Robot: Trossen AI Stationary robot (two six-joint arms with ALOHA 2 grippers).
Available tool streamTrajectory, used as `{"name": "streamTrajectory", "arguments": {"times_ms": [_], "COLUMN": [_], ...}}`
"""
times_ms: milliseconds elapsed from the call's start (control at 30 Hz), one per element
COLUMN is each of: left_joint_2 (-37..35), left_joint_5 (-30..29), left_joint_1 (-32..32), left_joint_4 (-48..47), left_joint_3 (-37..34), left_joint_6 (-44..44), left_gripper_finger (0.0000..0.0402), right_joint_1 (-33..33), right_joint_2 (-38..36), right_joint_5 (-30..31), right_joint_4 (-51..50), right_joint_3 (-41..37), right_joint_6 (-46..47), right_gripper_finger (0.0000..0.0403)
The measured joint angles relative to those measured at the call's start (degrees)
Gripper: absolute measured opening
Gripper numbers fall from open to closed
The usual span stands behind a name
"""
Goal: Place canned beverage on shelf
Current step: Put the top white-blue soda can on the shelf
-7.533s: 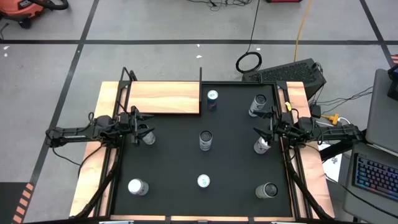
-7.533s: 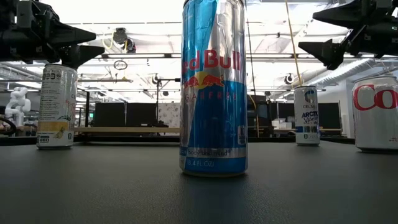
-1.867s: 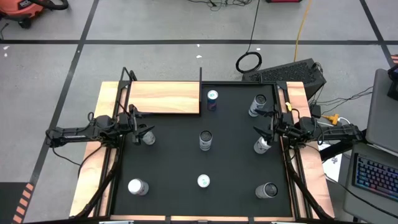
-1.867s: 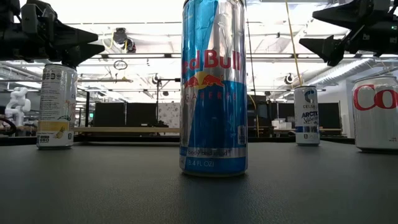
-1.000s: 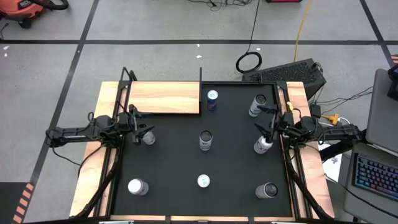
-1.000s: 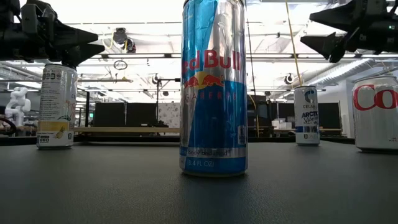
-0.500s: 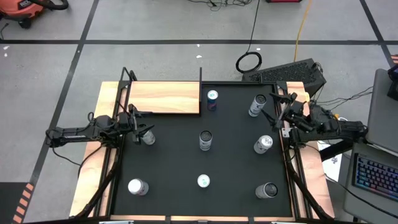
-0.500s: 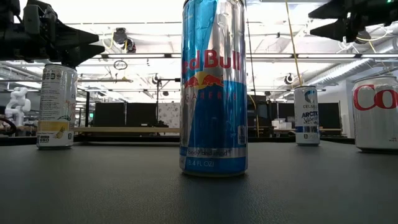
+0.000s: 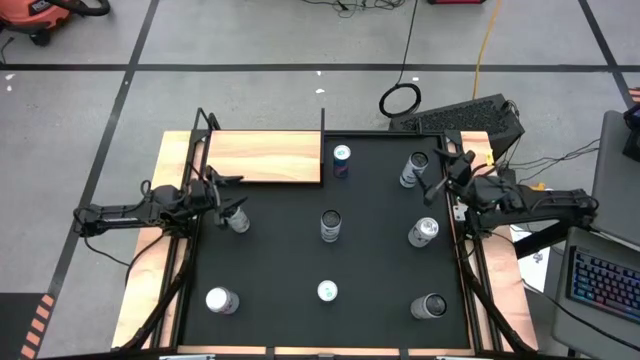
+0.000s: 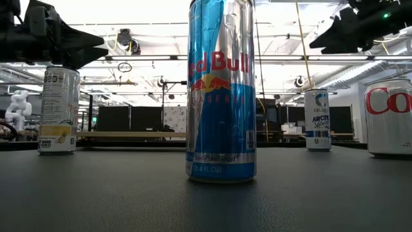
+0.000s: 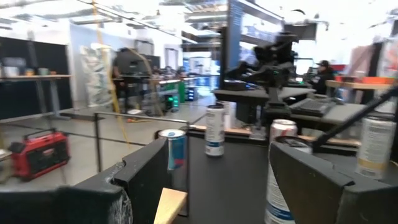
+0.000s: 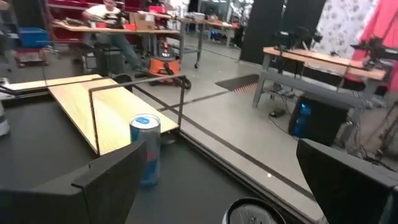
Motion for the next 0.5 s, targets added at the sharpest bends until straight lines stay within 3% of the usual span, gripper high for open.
{"name": "streamTrajectory", "arguments": {"times_ms": [167,333,500], "left_joint_2": [0.00,0.00,0.00], "left_joint_5": [-4.74,-4.95,-4.95], "left_joint_1": [0.02,0.02,0.02], "left_joint_4": [1.96,2.85,2.83], "left_joint_3": [0.00,0.00,0.00], "left_joint_6": [-0.01,-0.02,-0.17], "left_gripper_finger": [0.0283,0.0283,0.0283], "right_joint_1": [0.00,-1.39,-4.69], "right_joint_2": [2.16,4.44,7.61], "right_joint_5": [0.10,0.24,-1.05], "right_joint_4": [-0.17,-0.78,-8.99], "right_joint_3": [0.00,0.28,6.27], "right_joint_6": [9.30,11.54,14.53], "right_gripper_finger": [0.0396,0.0396,0.0396]}}
